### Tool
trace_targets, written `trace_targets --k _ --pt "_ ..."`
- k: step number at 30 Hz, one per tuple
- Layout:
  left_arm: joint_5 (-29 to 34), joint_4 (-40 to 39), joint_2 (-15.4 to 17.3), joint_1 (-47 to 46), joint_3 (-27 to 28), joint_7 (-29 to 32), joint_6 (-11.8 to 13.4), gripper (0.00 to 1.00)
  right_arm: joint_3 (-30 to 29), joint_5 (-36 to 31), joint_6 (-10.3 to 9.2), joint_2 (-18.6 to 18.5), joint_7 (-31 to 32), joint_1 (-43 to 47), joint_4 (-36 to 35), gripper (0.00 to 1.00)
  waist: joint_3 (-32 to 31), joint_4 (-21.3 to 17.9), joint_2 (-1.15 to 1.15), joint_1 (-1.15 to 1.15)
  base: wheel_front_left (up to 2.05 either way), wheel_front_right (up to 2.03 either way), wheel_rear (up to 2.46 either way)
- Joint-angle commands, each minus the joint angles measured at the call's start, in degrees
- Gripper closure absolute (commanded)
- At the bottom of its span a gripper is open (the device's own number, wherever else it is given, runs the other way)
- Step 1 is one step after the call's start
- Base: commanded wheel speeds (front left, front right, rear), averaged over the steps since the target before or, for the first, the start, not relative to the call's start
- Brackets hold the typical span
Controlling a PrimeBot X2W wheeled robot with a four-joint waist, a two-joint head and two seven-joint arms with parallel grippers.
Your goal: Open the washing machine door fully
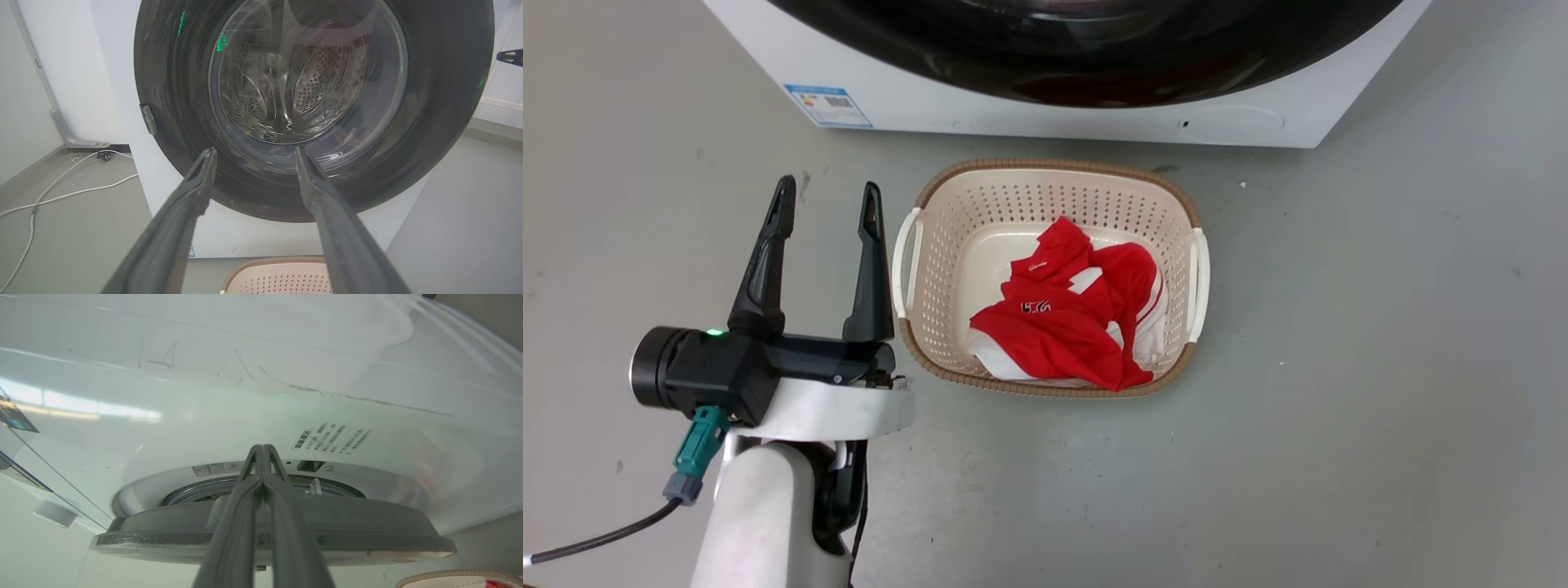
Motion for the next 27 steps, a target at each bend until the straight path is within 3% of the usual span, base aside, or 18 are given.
trace_targets --k 1,7,15,27 --pt "-0.43 -0.3 -0.07 -1.17 -0.24 -0.13 0.25 0.0 1.18 -0.94 -0.02 0.19 1.46 -1.81 1.35 1.0 1.15 0.75 0.0 -0.01 0.0 0.0 0.0" --pt "-1.27 -0.4 -0.08 -1.48 -1.65 -0.13 0.82 0.0 4.09 -3.14 -0.02 -0.78 5.99 -4.47 4.29 1.0 2.17 1.98 0.0 -0.01 0.0 0.0 0.0" --pt "-1.01 -0.89 -0.07 -1.9 -1.68 -0.13 0.88 0.0 6.08 -4.39 -0.01 0.61 9.71 -6.63 5.64 1.0 3.87 2.0 0.0 -0.01 0.0 0.0 0.0" --pt "-0.87 -0.57 -0.07 -1.98 -1.88 -0.13 1.05 0.0 7.16 -2.18 0.05 2.1 20.19 -4.79 3.61 1.0 4.12 1.31 0.0 -0.01 0.0 0.0 0.0"
